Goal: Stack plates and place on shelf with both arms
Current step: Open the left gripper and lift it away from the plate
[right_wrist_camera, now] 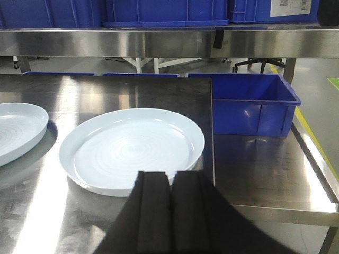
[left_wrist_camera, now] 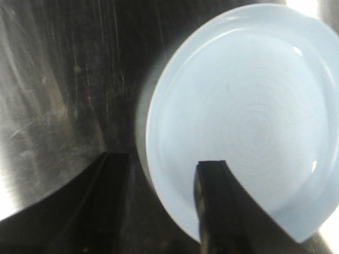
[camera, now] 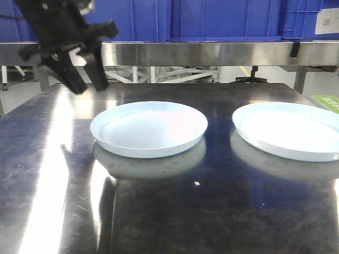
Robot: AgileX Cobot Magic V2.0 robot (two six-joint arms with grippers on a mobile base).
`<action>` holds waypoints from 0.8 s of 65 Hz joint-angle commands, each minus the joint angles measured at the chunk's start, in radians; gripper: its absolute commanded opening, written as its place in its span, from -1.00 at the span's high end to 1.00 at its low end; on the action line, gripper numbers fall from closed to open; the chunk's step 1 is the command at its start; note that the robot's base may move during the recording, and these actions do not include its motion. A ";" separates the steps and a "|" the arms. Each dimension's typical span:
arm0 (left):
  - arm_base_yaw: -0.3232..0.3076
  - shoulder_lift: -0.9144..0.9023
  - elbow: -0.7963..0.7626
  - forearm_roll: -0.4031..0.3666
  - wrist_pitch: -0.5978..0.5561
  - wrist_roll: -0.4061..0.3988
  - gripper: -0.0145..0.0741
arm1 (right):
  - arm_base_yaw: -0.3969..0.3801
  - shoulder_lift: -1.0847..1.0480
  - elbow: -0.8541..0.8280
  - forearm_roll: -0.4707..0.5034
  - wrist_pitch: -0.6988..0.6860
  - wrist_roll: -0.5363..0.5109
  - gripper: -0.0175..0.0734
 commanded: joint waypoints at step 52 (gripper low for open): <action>0.088 -0.948 1.034 0.186 -1.024 -0.011 0.49 | -0.005 -0.018 -0.002 -0.008 -0.088 -0.003 0.49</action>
